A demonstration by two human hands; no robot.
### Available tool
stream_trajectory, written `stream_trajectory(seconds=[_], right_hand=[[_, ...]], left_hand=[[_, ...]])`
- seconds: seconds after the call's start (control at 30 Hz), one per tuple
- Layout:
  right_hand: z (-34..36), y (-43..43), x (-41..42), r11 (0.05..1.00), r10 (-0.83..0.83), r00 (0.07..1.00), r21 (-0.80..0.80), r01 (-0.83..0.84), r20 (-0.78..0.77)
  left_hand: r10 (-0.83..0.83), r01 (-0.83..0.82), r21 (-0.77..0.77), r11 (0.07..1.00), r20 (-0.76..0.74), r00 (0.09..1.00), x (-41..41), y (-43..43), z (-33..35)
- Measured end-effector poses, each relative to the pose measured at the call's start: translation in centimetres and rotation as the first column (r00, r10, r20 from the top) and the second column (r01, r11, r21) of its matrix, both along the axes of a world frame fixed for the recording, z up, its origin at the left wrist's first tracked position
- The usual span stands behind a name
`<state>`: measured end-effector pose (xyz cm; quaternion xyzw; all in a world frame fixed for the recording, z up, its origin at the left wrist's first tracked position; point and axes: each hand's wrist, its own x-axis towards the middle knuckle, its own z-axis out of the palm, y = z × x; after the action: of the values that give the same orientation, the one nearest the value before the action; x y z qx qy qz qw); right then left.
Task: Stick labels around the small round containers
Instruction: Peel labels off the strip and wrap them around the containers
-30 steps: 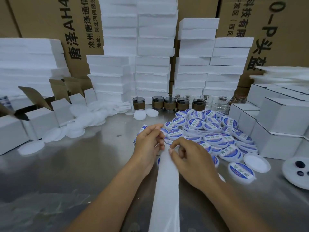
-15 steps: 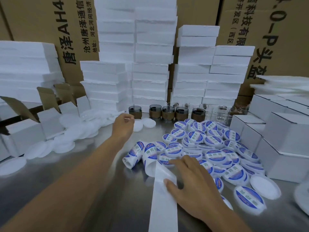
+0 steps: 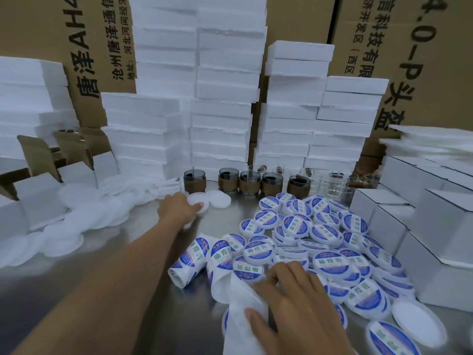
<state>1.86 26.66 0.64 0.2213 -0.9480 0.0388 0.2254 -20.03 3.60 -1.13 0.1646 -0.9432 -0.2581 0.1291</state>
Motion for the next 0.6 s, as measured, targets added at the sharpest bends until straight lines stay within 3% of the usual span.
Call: stream_trajectory(seconds=[0.13,0.2,0.3,0.37,0.47,0.6], right_hand=[[0.1,-0.1,0.4,1.000,-0.008,1.000,-0.012,0.008,-0.001],[0.2,-0.1,0.7,1.000,-0.011,1.000,-0.021,0.011,0.006],[0.4,-0.2,0.9,0.998,-0.002,1.000,-0.058,0.001,-0.010],[0.5,0.0,1.0,0.995,-0.013,0.999,-0.101,0.009,-0.035],[0.6,0.3,0.9,0.986,-0.027,1.000,-0.162,0.027,0.005],[0.2,0.9,0.7,0.951,-0.005,1.000,-0.309,0.014,0.031]], left_hand=[[0.003,0.033,0.286,0.958,-0.126,0.992,0.8,0.4,0.7],[0.020,0.068,0.488,0.870,-0.174,0.984,1.9,0.5,1.6],[0.053,0.206,0.816,0.540,-0.277,0.960,5.0,1.2,3.9],[0.047,0.309,0.908,0.283,-0.335,0.941,8.1,2.2,5.7],[-0.005,0.375,0.926,-0.055,-0.376,0.927,13.4,4.2,7.4],[-0.120,0.342,0.883,-0.321,-0.396,0.910,19.3,6.4,7.1]])
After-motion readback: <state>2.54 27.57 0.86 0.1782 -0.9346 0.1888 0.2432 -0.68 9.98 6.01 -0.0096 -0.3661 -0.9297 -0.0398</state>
